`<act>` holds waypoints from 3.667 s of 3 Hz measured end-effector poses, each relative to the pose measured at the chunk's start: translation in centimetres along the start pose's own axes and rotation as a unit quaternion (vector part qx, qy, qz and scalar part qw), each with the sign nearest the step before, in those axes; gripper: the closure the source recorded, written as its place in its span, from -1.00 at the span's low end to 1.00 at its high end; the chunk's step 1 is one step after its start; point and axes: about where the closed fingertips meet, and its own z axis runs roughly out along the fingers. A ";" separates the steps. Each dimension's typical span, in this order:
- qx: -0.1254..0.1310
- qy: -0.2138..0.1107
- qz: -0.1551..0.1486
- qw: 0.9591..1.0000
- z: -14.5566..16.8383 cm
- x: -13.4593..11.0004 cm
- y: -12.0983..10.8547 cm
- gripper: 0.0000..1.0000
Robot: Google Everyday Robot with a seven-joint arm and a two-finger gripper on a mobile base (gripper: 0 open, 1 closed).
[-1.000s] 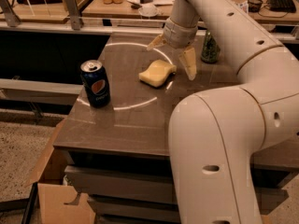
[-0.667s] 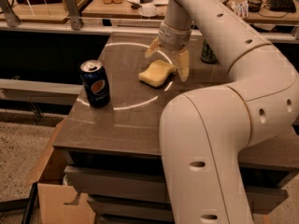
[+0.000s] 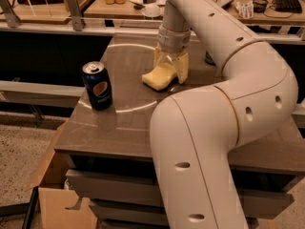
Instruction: Pick sponge
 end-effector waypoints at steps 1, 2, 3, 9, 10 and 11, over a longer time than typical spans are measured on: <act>0.000 0.000 0.001 1.000 -0.1 0.0 0.0 0.13; 0.000 0.001 0.001 1.000 -0.2 0.0 0.1 0.14; 0.000 0.001 0.002 1.000 -0.2 0.0 0.1 0.16; 0.000 0.002 0.006 1.000 -0.7 0.1 0.4 0.31; 0.003 0.000 0.008 1.000 -0.8 0.1 0.5 0.93; 0.008 -0.003 0.012 1.000 -1.0 0.1 0.7 1.00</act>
Offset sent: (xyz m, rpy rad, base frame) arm -0.0985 -0.0843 0.1192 0.0341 0.2493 -0.3478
